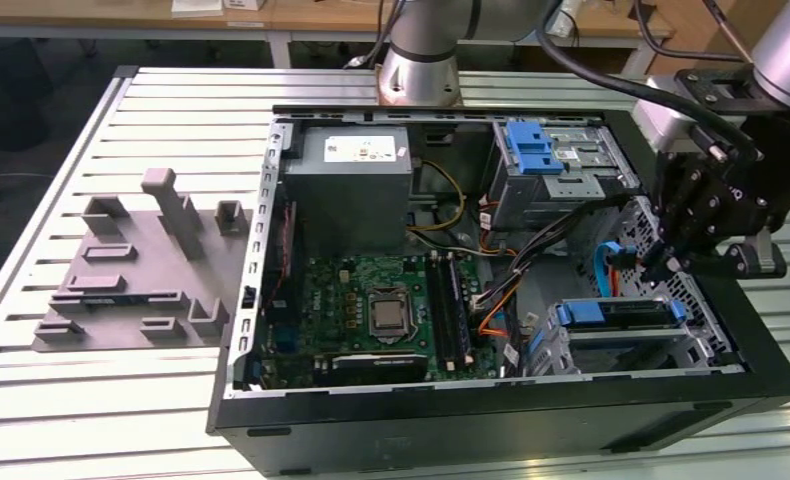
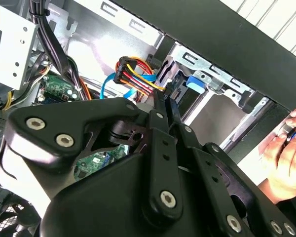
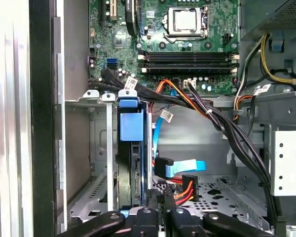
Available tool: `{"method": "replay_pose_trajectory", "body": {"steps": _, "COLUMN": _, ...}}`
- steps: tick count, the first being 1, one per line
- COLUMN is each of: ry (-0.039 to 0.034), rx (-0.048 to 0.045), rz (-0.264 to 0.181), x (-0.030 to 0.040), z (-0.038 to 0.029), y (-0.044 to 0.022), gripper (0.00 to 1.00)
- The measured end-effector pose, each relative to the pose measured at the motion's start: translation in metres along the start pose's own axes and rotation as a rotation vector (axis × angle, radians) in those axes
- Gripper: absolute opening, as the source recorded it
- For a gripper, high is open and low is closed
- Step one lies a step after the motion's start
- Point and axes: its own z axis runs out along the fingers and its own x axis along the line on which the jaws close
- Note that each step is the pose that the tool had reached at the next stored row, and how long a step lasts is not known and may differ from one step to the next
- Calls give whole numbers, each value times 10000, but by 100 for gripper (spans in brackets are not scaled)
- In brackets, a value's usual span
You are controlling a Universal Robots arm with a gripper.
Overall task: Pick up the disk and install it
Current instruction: 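Insert the first disk wire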
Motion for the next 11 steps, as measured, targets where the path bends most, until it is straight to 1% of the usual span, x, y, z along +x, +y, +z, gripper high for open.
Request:
{"method": "replay_pose_trajectory", "body": {"steps": 1, "ry": 94, "rx": -5, "rz": -1, "x": 0, "z": -1, "y": -2, "gripper": 16}}
{"method": "replay_pose_trajectory", "body": {"steps": 4, "ry": 498, "rx": -9, "rz": -6, "x": -1, "z": -1, "y": -3, "gripper": 16}}
{"method": "replay_pose_trajectory", "body": {"steps": 5, "ry": 651, "rx": -16, "rz": -8, "x": -1, "z": 0, "y": -4, "gripper": 16}}
{"method": "replay_pose_trajectory", "body": {"steps": 6, "ry": 762, "rx": -37, "rz": -11, "x": -1, "z": 3, "y": -4, "gripper": 16}}
{"method": "replay_pose_trajectory", "body": {"steps": 7, "ry": 772, "rx": -63, "rz": -13, "x": 0, "z": 11, "y": -4, "gripper": 16}}
{"method": "replay_pose_trajectory", "body": {"steps": 11, "ry": 777, "rx": -105, "rz": -13, "x": -1, "z": 42, "y": -3, "gripper": 16}}
